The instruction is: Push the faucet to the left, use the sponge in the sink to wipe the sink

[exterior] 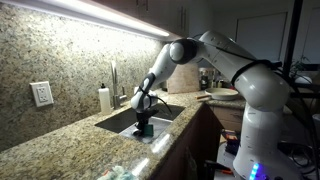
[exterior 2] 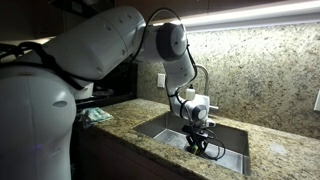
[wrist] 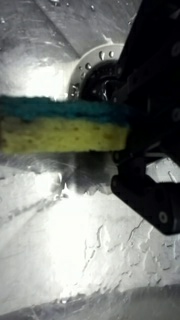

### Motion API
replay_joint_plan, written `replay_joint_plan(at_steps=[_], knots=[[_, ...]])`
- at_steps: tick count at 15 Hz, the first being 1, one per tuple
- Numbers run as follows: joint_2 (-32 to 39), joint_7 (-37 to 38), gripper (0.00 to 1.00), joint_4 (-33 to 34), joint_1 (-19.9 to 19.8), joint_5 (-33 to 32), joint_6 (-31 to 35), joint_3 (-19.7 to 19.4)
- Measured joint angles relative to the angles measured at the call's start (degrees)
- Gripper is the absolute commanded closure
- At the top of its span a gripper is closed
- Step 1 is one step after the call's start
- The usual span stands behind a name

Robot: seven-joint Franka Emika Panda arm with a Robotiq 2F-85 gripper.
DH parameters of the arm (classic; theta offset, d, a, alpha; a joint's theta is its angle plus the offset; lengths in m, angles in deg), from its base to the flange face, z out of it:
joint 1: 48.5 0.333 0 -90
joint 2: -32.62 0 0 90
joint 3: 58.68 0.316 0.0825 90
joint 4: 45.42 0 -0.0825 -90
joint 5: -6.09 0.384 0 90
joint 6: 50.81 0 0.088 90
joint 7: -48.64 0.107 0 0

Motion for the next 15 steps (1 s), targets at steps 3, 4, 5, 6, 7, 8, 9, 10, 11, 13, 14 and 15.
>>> replay_joint_plan(at_steps=[3, 4, 5, 6, 7, 8, 9, 10, 11, 13, 14, 15], knots=[[0.0, -1.54, 0.92, 0.67, -1.52, 0.72, 0.96, 3.61], [0.0, -2.53, 0.92, 0.97, -2.15, 1.3, 1.26, 5.06], [0.01, -3.5, 0.92, 1.32, -2.74, 1.91, 1.36, 6.41], [0.06, -4.64, 0.92, 1.69, -3.39, 2.7, 1.36, 7.89], [0.19, -5.7, 0.94, 2.09, -3.97, 3.4, 1.36, 9.27], [0.42, -6.52, 0.66, 2.55, -4.24, 3.91, 1.3, 10.24], [0.7, -6.61, 0.64, 2.94, -4.25, 4.06, 1.27, 10.66], [0.98, -6.61, 0.6, 3.23, -4.06, 4.06, 1.26, 10.59], [1.2, -6.57, 0.52, 3.4, -3.72, 4.02, 1.26, 10.09], [1.43, -6.43, 0.39, 3.75, -2.81, 3.88, 1.27, 8.35], [1.45, -6.2, 0.34, 3.87, -2.3, 3.79, 1.27, 7.36], [1.45, -5.64, 0.28, 3.97, -1.77, 3.7, 1.27, 6.3]])
